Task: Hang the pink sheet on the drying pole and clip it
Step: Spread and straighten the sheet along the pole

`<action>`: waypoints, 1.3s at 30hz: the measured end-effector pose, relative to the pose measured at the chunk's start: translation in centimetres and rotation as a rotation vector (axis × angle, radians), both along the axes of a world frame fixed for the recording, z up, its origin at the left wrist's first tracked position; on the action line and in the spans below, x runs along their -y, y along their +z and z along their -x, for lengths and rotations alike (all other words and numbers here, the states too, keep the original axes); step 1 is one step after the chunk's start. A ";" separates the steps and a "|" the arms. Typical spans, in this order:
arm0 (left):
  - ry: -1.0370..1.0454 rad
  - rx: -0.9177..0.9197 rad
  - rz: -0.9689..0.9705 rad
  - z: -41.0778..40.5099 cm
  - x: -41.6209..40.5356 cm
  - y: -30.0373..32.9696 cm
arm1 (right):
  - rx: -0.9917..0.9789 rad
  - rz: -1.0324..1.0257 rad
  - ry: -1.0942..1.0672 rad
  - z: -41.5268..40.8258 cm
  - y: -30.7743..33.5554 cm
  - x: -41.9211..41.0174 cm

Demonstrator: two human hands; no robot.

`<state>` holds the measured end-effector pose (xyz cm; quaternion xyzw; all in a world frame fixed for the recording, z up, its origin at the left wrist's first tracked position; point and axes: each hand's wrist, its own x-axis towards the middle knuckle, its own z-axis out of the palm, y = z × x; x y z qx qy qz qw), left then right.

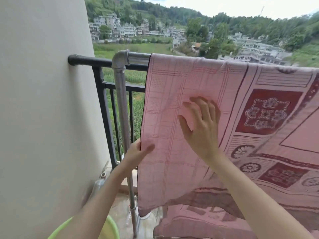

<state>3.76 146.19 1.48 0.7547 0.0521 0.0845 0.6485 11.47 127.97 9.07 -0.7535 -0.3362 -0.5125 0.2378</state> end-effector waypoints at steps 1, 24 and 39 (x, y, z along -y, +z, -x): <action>0.018 0.078 0.016 -0.6 0.5 3.0 | 0.032 -0.014 -0.006 -0.4 1.4 -0.3; 0.628 0.554 0.118 -0.8 -2.6 15.4 | 0.029 0.260 0.054 -0.6 5.3 -4.5; 0.542 0.417 0.007 -3.0 -4.7 22.0 | -0.213 0.207 -0.055 -1.5 13.6 -7.8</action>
